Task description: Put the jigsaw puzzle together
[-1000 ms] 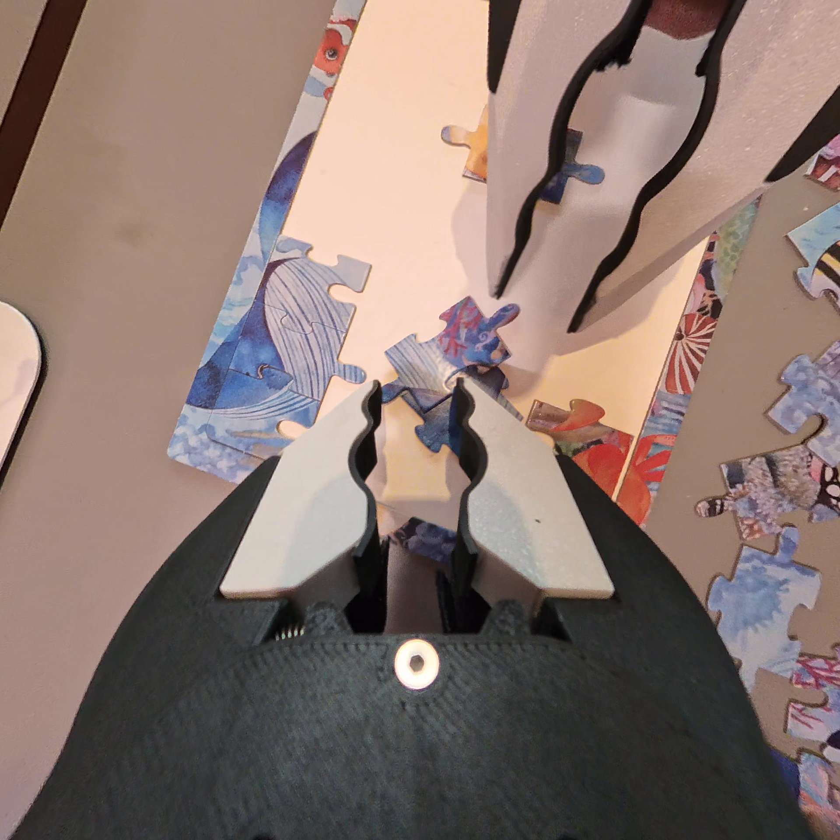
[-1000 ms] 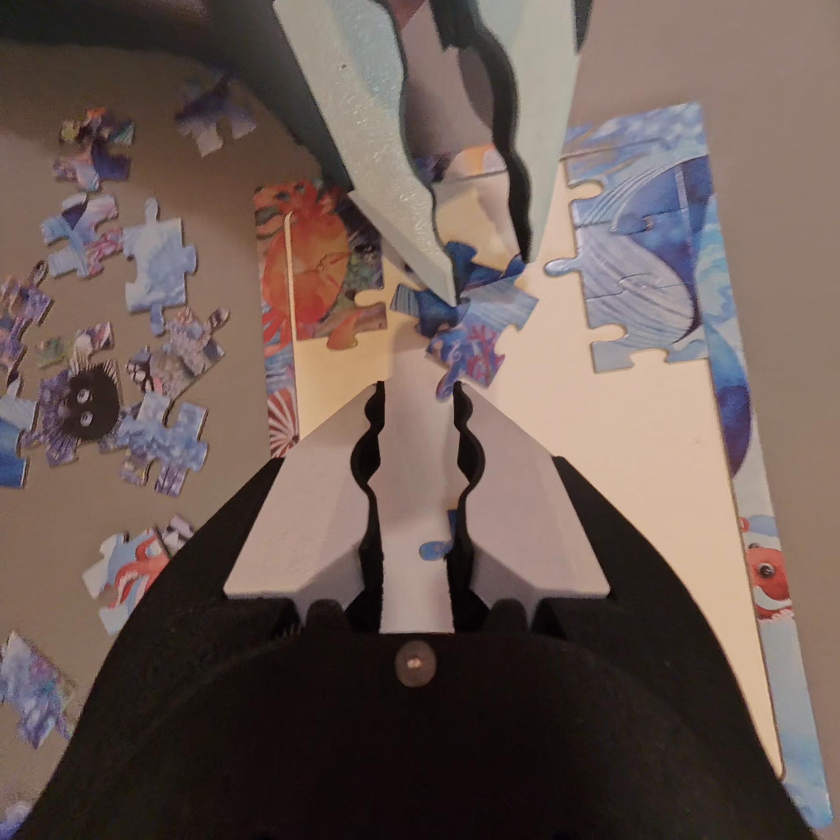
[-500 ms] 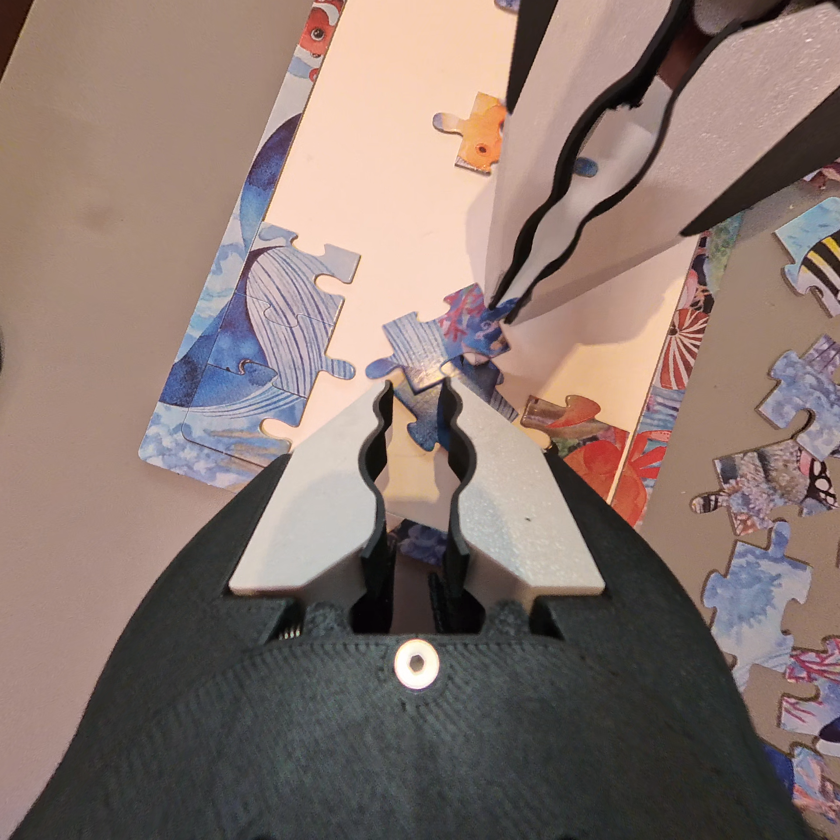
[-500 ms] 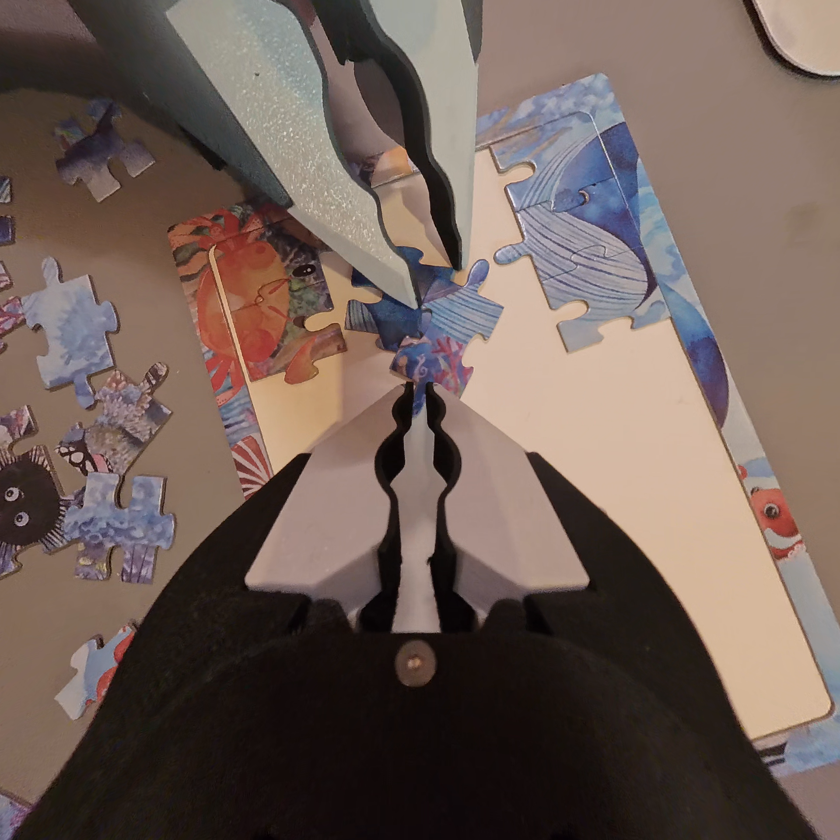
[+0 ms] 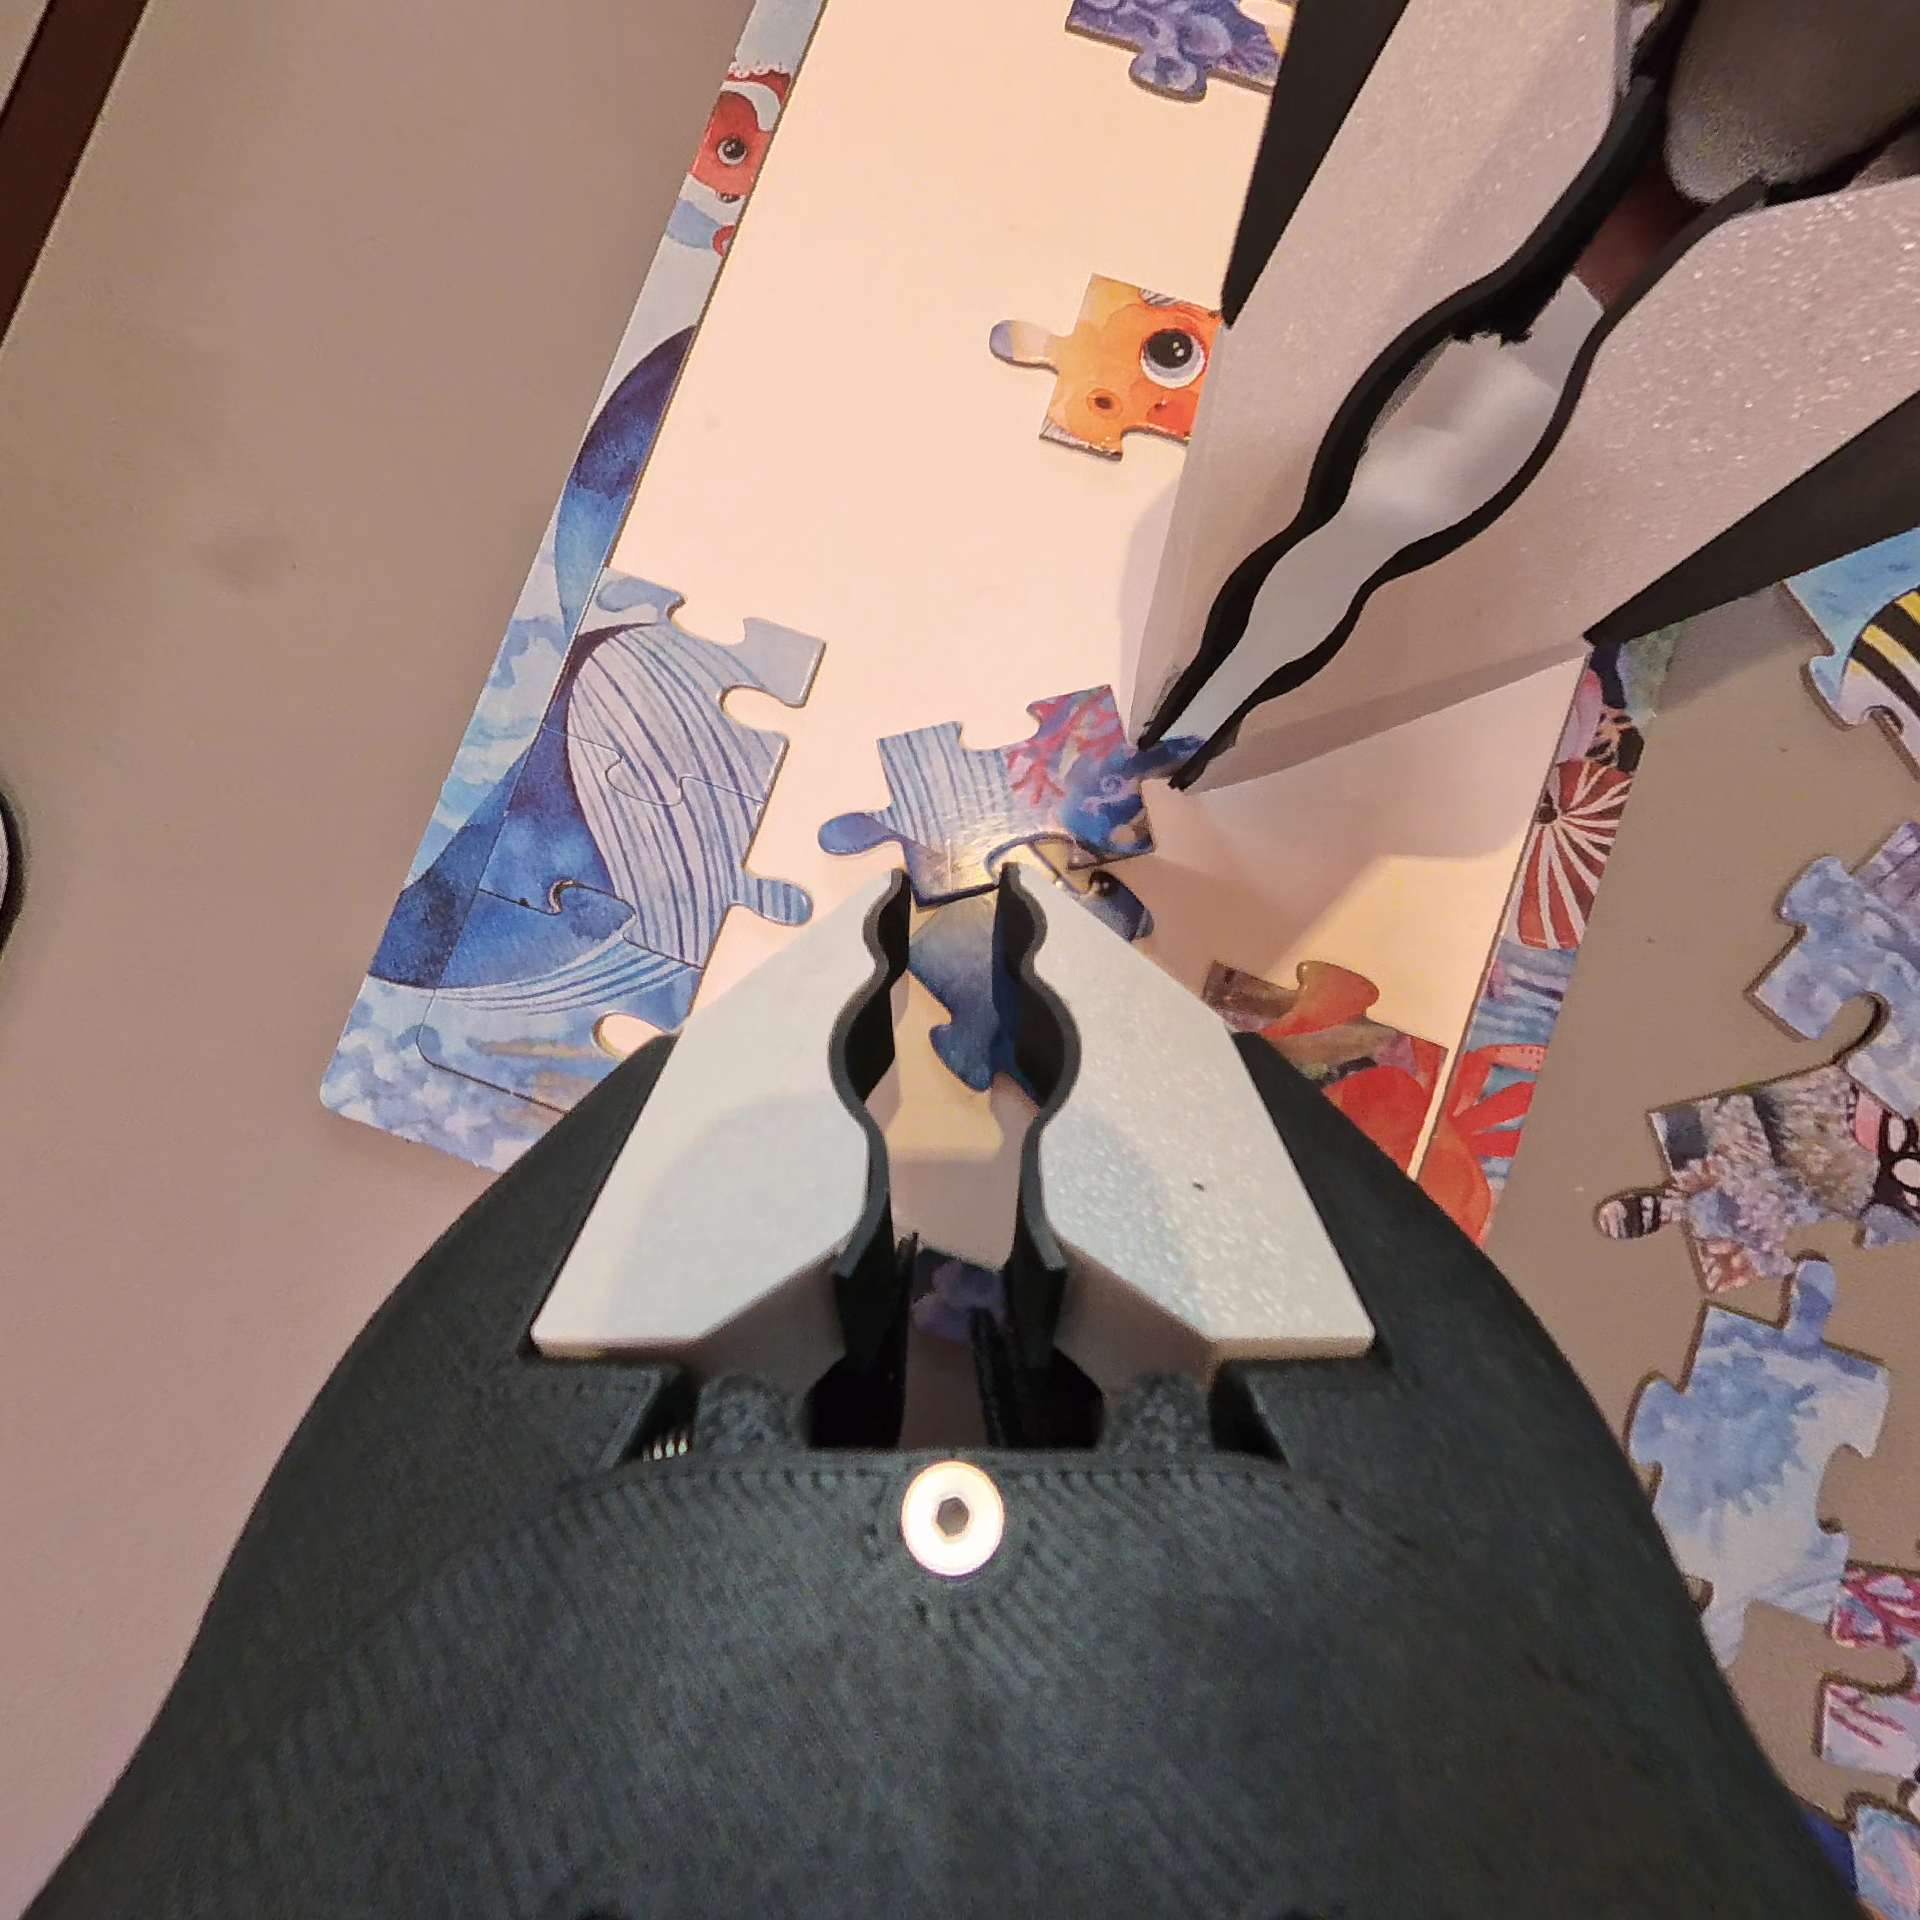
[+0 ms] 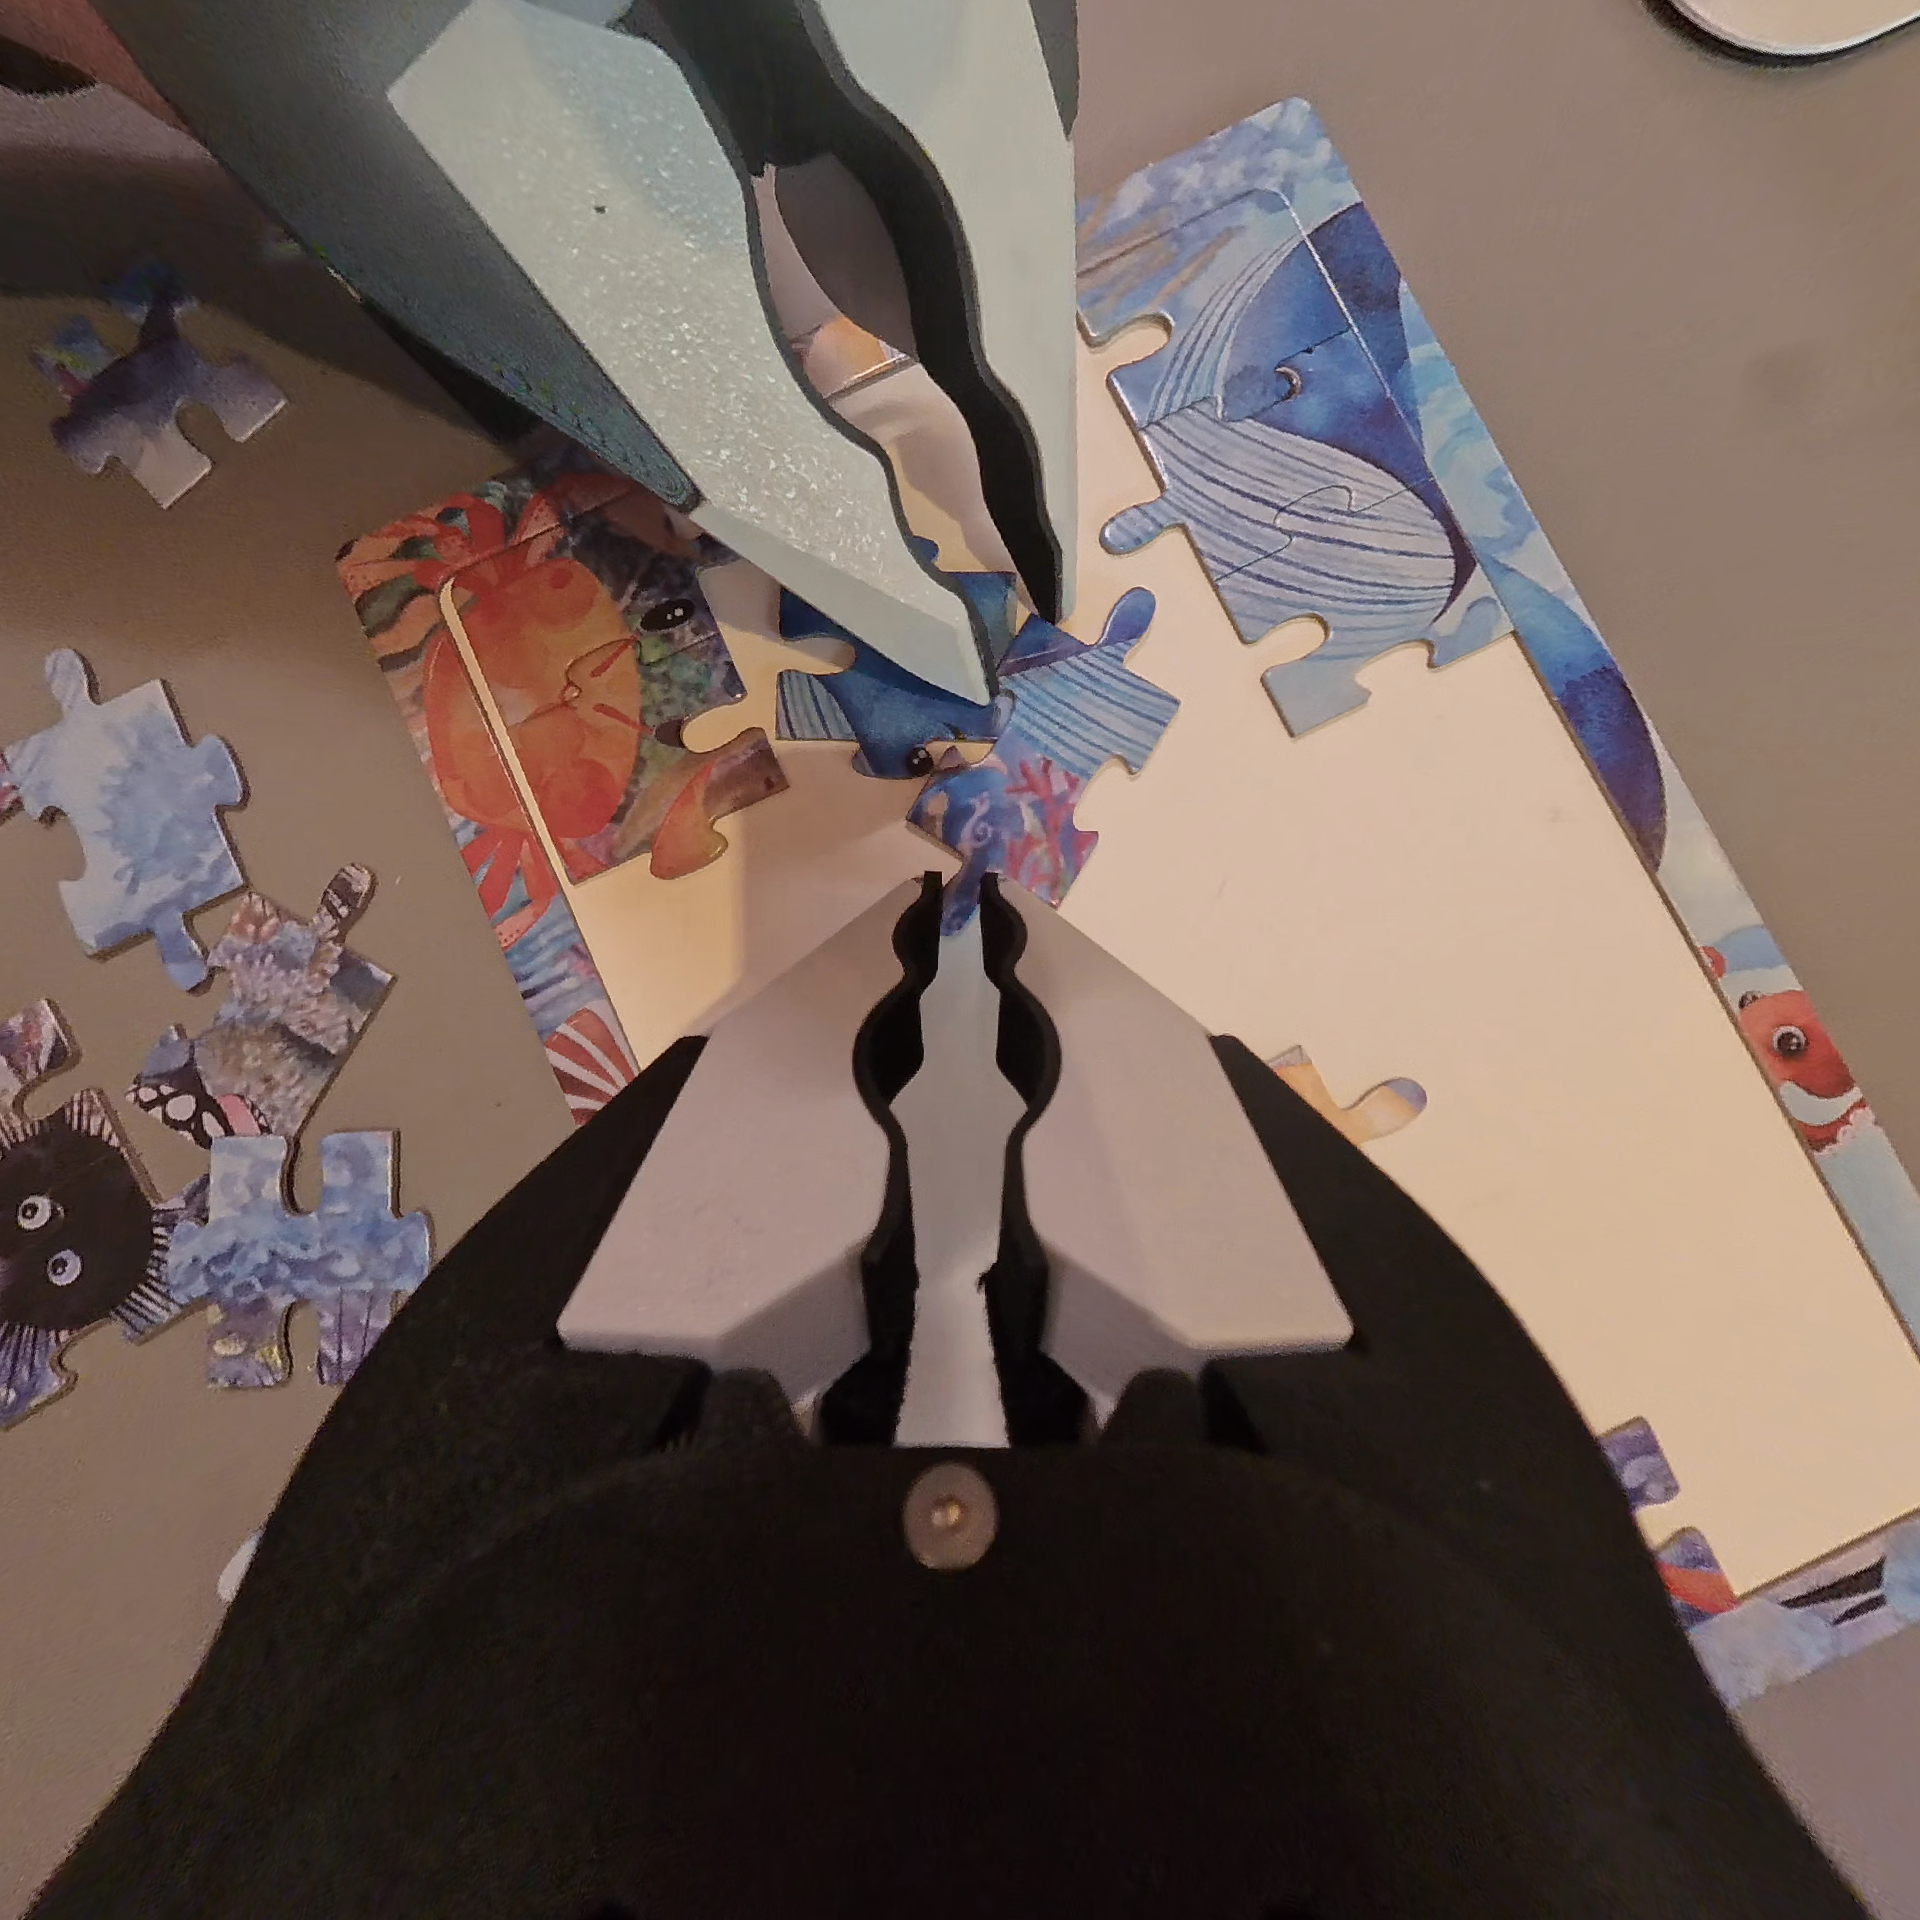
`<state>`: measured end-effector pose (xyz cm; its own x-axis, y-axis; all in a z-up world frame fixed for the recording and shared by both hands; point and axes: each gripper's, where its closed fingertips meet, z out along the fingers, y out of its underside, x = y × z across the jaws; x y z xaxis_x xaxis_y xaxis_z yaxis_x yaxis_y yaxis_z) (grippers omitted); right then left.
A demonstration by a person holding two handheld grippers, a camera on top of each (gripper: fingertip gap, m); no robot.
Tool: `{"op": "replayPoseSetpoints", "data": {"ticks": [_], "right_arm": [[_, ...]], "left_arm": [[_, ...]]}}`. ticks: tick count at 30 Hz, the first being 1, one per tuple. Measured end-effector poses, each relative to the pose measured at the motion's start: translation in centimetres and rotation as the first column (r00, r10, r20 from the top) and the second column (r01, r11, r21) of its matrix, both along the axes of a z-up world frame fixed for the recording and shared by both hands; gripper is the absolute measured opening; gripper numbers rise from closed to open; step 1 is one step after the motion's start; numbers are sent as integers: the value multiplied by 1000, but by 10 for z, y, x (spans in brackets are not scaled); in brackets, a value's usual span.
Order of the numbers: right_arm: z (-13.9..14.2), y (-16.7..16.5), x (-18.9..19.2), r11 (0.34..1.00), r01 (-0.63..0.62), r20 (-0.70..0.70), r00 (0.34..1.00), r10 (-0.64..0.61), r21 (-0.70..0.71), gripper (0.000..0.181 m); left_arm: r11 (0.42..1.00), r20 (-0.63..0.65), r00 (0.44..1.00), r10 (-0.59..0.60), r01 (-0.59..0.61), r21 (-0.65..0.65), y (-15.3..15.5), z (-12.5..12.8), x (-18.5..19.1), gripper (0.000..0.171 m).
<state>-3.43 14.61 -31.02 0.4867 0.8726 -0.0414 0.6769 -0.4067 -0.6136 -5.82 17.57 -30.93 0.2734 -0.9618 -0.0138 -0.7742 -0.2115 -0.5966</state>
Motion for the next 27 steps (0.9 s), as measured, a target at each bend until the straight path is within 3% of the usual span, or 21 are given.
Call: {"op": "replayPoseSetpoints", "data": {"ticks": [9,18,27], "right_arm": [[1,3,-1,997,43,-37,998,-40,69,4],[15,14,10,990,124,-95,989,-117,71,4],[2,25,11,969,246,-160,956,-244,-6,5]], "left_arm": [[999,14,1000,23,-23,25,6,1,1,19],[999,118,992,40,-37,-27,10,21,-8,20],[999,38,999,33,-34,24,12,-2,11,16]]}}
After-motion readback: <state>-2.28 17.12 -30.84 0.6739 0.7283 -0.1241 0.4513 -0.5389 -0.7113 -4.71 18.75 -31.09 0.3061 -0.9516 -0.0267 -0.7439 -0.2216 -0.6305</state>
